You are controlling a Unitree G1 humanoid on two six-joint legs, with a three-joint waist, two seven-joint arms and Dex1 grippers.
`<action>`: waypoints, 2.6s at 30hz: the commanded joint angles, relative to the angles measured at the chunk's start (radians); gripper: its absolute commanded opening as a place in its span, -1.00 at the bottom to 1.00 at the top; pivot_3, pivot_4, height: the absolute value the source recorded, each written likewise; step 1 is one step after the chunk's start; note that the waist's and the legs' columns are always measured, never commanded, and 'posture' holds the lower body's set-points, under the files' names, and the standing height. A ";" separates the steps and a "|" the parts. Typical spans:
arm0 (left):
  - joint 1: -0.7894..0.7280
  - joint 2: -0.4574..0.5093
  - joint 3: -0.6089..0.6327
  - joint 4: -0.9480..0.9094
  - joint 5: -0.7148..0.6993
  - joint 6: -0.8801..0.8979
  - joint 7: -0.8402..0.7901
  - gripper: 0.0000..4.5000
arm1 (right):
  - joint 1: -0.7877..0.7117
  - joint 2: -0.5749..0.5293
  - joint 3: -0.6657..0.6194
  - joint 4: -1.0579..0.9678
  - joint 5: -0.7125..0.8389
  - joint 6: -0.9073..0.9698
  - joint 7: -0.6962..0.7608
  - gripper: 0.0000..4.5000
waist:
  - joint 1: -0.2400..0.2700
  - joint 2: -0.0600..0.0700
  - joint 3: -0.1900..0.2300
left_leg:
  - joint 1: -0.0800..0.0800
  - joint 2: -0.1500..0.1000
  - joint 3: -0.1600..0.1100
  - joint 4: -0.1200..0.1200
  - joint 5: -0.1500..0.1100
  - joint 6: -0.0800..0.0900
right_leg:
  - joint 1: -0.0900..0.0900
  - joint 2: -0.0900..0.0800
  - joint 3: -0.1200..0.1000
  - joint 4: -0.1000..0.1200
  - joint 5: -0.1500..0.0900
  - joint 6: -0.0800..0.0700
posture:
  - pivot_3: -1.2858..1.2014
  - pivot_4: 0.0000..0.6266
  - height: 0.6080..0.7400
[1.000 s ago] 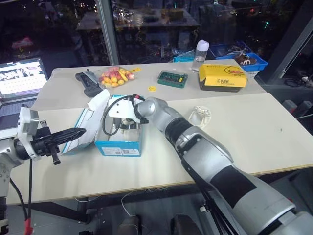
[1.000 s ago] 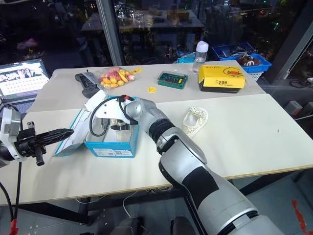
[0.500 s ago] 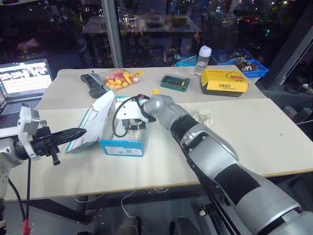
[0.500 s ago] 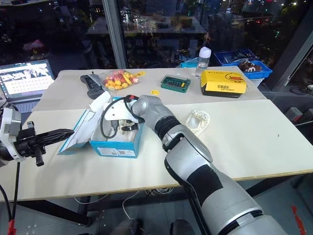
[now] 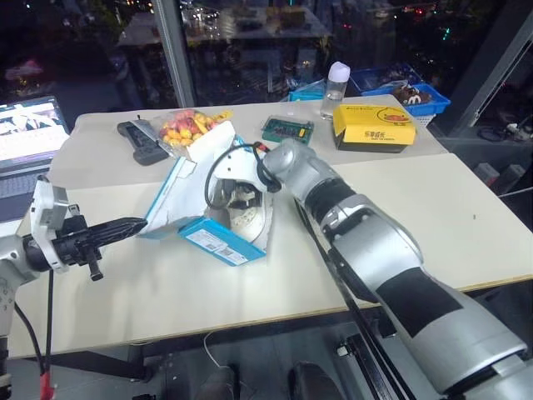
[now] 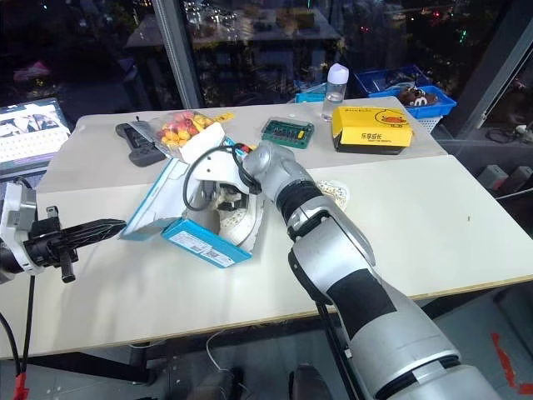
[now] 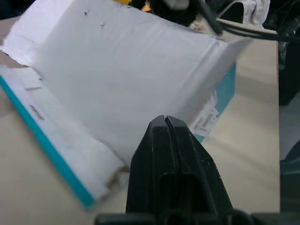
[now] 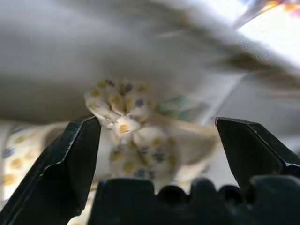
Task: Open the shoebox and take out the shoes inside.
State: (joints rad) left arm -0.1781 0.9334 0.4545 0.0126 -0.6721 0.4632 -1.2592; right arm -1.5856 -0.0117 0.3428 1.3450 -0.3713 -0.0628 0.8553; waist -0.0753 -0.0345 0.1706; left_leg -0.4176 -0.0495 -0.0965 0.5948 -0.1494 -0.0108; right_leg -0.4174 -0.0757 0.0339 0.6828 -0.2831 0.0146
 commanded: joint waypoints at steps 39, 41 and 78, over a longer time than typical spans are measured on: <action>-0.021 -0.009 0.001 0.008 0.004 -0.030 0.014 -1.00 | 0.006 0.029 -0.025 -0.043 0.000 0.010 0.001 -0.93 | -0.001 0.000 0.000 | -0.004 0.000 0.005 0.003 0.000 0.000 | -0.004 0.000 0.004 0.002 0.000 0.000 | 0.03 -0.52 0.90; -0.021 -0.010 0.001 0.007 0.005 -0.030 0.013 -1.00 | -0.019 0.027 -0.052 -0.052 0.024 0.013 0.023 -0.93 | -0.002 0.000 0.000 | -0.004 0.000 0.005 0.003 0.000 0.000 | -0.005 0.000 0.004 0.002 0.000 0.000 | 0.03 -0.52 0.90; 0.077 0.088 0.143 -0.100 -0.048 0.009 -0.037 -1.00 | 0.390 -0.822 -0.392 -1.144 0.422 0.922 0.257 -0.93 | 0.004 0.003 0.002 | -0.011 0.002 0.014 0.012 -0.004 0.007 | -0.007 -0.001 0.007 0.001 0.000 0.001 | 0.03 -0.52 0.90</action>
State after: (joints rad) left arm -0.1152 1.0077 0.5607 -0.0369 -0.6952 0.4601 -1.2886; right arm -1.1973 -0.8097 -0.0192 0.2810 0.0244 0.8260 1.1116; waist -0.0713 -0.0318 0.1722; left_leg -0.4281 -0.0469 -0.0817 0.6072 -0.1541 -0.0037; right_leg -0.4235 -0.0770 0.0411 0.6834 -0.2831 0.0157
